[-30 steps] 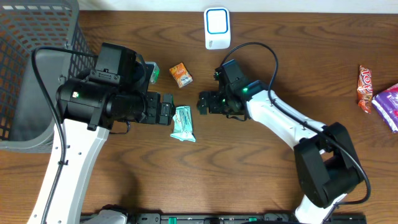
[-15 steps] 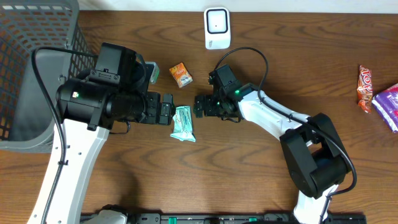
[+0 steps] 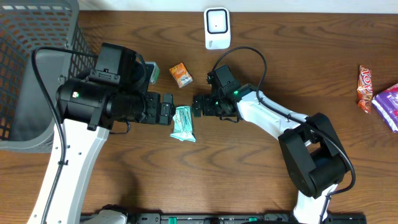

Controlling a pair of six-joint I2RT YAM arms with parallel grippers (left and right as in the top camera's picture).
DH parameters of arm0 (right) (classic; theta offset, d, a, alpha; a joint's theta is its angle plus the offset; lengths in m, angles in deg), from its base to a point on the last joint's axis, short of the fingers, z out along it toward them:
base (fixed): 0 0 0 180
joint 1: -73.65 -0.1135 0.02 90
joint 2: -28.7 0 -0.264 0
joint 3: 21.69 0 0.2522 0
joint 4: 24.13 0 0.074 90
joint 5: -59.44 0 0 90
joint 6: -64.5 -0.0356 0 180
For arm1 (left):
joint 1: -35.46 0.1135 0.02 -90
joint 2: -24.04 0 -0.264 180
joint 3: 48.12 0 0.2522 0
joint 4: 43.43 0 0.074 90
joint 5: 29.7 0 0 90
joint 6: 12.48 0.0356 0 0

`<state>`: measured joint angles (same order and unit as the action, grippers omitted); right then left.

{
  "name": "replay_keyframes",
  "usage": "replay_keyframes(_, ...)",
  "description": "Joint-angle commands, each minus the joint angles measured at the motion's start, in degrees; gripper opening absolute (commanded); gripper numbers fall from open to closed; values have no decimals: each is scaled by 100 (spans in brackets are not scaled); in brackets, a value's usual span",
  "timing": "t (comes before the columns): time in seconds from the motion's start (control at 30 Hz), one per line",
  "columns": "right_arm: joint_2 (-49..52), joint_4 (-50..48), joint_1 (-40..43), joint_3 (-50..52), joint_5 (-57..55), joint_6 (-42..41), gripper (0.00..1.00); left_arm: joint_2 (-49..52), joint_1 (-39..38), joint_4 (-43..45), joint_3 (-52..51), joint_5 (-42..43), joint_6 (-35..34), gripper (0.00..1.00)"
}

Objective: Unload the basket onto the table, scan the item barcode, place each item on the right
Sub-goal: 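Move the right gripper back to the orange box near centre, then grasp the small orange box with the right gripper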

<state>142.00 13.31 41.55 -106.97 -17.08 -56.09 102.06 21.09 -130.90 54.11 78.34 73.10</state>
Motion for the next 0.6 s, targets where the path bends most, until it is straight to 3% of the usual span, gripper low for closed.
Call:
replay_keyframes(0.0,212,-4,-57,9,31,-87,99,22,-7,-26,-24,-17,79,98)
replay_keyframes(0.57,212,-118,-55,7,13,-87,99,22,-7,-26,-24,-17,79,98)
